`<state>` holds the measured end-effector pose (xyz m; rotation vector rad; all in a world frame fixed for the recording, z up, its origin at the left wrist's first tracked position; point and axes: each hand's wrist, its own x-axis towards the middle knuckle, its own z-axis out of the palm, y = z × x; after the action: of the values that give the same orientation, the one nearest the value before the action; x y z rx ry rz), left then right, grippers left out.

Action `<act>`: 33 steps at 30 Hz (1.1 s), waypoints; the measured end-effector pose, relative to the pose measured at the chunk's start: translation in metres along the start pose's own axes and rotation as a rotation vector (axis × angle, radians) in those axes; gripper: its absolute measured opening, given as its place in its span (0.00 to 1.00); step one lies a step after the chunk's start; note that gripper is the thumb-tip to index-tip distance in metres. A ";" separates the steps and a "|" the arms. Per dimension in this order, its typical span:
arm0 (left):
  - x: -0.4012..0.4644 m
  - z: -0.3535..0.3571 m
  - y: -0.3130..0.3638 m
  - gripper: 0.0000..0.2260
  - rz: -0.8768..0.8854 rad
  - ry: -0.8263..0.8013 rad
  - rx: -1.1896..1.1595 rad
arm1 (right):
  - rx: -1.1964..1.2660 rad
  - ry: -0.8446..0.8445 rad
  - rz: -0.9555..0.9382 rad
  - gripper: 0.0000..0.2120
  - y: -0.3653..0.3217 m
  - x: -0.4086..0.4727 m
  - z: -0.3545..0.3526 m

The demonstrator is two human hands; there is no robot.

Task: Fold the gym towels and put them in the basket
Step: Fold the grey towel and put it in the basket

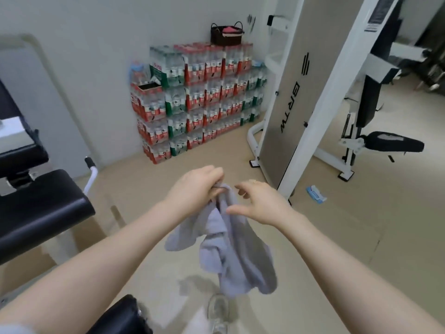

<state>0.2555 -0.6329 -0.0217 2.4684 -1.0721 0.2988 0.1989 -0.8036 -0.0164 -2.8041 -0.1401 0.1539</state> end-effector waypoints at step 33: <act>0.597 0.125 -0.332 0.07 -0.726 0.387 -0.152 | 0.826 0.288 0.015 0.10 0.314 0.674 -0.198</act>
<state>0.9074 -0.8724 -0.0181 2.3409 -0.0178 0.4128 0.9147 -1.0845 0.0060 -1.9737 0.0163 -0.1595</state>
